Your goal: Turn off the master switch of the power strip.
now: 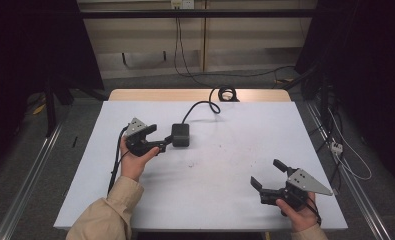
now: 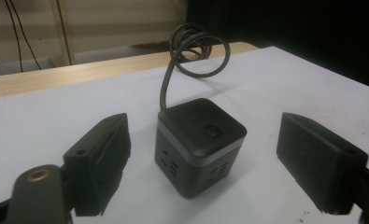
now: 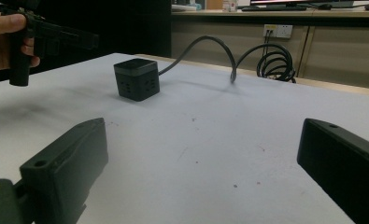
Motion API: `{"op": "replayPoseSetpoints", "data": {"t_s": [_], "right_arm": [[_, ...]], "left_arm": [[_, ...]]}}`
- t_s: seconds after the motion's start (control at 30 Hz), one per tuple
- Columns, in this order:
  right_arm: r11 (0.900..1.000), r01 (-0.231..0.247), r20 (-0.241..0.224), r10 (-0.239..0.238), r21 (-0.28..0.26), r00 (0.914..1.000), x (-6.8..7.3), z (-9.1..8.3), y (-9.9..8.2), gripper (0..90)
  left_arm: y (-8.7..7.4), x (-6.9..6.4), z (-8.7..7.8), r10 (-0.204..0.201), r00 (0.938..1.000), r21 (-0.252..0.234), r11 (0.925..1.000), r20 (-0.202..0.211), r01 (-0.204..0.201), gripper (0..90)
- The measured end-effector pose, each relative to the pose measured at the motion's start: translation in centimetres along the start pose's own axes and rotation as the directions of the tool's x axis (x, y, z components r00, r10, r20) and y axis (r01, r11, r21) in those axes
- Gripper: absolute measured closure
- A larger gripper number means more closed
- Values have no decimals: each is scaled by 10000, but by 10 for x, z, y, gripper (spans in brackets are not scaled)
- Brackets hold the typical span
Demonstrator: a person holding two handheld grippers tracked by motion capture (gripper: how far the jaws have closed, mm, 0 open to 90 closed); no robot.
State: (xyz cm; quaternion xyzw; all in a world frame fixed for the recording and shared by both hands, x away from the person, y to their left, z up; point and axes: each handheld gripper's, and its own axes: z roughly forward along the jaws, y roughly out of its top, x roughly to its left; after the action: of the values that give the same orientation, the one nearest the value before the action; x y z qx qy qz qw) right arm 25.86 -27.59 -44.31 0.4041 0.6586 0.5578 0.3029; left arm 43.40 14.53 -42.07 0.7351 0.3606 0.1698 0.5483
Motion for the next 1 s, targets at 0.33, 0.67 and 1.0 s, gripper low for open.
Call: {"op": "replayPoseSetpoints", "data": {"t_s": [0.33, 0.67, 1.0], "right_arm": [[10000, 18, -42, -18, -15, 10000, 1, 1, 0, 17], [10000, 55, -68, -56, -11, 10000, 1, 2, 1, 18], [10000, 36, -37, -36, 25, 10000, 1, 2, 1, 21]], "left_arm": [[-1, -1, 3, 58, 10000, 117, 9999, 42, -59, 315], [-2, 0, 5, -8, 9998, 237, 9997, 174, 4, 407], [5, -1, 8, 164, 9995, 366, 9992, 288, -175, 521]]}}
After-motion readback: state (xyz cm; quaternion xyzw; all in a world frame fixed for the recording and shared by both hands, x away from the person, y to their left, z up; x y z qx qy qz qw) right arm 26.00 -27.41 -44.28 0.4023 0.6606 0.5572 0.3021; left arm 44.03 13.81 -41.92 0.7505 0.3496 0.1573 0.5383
